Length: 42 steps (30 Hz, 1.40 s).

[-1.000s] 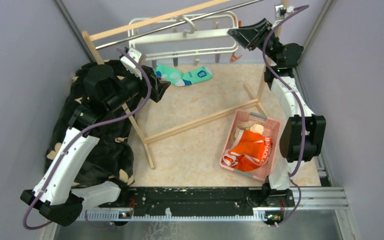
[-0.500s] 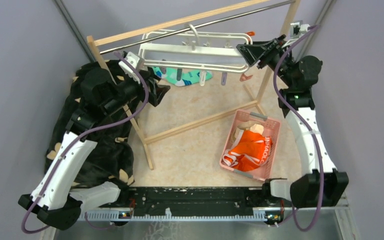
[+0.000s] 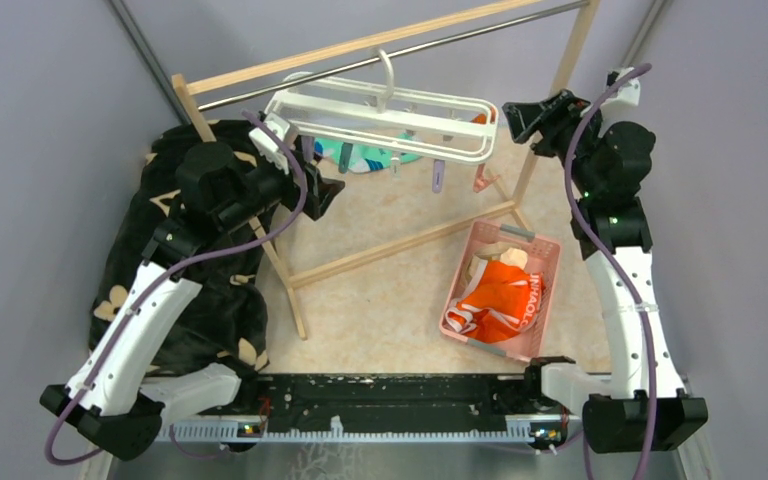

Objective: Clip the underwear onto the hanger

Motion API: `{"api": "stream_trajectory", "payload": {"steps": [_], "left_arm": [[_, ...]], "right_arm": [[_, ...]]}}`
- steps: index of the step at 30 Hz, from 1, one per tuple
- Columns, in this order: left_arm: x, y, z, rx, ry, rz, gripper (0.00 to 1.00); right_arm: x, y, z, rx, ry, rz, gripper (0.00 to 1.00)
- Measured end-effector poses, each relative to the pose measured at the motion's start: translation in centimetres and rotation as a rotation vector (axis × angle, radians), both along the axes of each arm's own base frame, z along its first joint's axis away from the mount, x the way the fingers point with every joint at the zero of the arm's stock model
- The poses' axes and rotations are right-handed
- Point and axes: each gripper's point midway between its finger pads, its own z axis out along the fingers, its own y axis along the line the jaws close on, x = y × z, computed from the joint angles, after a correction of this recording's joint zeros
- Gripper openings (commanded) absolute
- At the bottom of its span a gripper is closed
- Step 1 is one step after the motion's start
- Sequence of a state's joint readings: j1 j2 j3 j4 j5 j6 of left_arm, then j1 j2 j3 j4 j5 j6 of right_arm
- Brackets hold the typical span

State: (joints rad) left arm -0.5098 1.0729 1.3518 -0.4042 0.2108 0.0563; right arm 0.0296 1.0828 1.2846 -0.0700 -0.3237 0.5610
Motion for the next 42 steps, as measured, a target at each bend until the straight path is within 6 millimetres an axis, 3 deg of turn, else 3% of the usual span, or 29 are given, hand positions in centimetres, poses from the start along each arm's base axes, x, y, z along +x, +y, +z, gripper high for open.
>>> {"api": "stream_trajectory", "payload": {"steps": [5, 12, 19, 25, 33, 42], "left_arm": [[-0.3, 0.1, -0.4, 0.004, 0.008, 0.0, 1.0], [-1.8, 0.4, -3.0, -0.01, 0.13, -0.003, 1.0], [-5.3, 0.9, -9.7, -0.059, 0.387, 0.013, 1.0], [-6.0, 2.8, -15.5, -0.019, 0.569, 0.158, 1.0], [-3.9, 3.8, -22.3, 0.131, 0.742, 0.31, 0.99], [-2.2, 4.2, -24.3, 0.226, 0.728, 0.326, 0.99]], "right_arm": [[0.7, -3.1, -2.1, 0.004, 0.093, -0.186, 0.69], [1.5, -7.3, -7.9, -0.109, 0.272, -0.402, 0.69], [3.6, -10.8, -15.6, -0.205, 0.446, -0.503, 0.68], [7.8, -9.9, -19.5, -0.235, 0.469, -0.369, 0.67], [12.7, -7.7, -21.9, -0.228, 0.414, -0.218, 0.63], [18.4, -7.0, -21.2, -0.247, 0.299, -0.159, 0.5]]}}
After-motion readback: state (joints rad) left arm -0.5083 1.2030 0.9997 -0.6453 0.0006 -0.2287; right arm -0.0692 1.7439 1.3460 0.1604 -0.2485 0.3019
